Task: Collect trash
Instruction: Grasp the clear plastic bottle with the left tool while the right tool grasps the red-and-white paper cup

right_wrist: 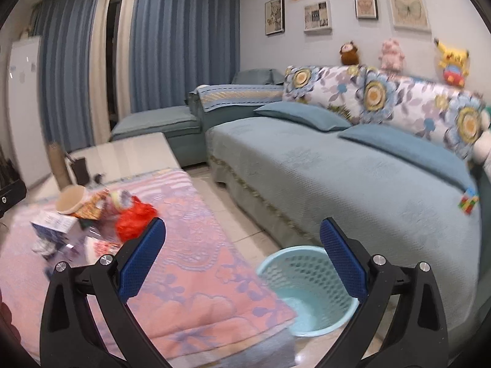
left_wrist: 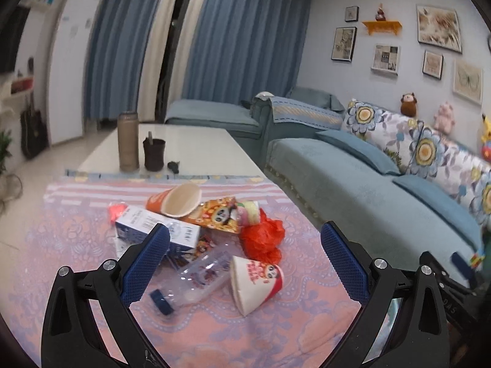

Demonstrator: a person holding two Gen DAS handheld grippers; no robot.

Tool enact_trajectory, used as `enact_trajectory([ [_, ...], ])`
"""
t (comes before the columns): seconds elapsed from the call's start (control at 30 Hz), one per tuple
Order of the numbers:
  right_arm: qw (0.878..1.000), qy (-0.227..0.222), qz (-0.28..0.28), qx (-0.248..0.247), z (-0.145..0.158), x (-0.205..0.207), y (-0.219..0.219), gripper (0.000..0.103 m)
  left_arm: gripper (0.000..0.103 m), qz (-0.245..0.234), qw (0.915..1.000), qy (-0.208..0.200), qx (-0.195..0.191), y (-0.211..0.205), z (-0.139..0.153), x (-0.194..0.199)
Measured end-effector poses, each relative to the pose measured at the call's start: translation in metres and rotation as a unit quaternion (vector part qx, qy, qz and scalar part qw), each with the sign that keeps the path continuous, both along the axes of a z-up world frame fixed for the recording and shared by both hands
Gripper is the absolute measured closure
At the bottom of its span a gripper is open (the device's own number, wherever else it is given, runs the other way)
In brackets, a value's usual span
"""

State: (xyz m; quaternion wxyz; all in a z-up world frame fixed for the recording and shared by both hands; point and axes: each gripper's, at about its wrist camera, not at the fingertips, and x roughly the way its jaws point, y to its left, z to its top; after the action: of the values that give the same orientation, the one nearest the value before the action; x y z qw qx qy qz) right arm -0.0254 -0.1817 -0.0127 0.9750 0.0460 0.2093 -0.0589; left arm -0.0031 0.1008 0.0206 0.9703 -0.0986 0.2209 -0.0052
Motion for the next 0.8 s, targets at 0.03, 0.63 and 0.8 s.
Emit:
enact_trajectory([
  [0.03,1.000,0.001,0.006,0.003,0.001,0.001,0.001,0.008,0.009,0.008,1.0000,0.004,-0.001,0.012,0.002,0.000],
  [0.63,0.972,0.078,0.221,-0.009,-0.050,0.068,0.131,0.034,0.033,-0.072,0.9853,0.154,0.015,0.077,-0.110,0.070],
  [0.8,0.967,0.117,0.228,-0.007,-0.081,0.089,0.146,0.034,0.033,-0.112,0.9761,0.181,0.045,0.064,-0.134,0.095],
])
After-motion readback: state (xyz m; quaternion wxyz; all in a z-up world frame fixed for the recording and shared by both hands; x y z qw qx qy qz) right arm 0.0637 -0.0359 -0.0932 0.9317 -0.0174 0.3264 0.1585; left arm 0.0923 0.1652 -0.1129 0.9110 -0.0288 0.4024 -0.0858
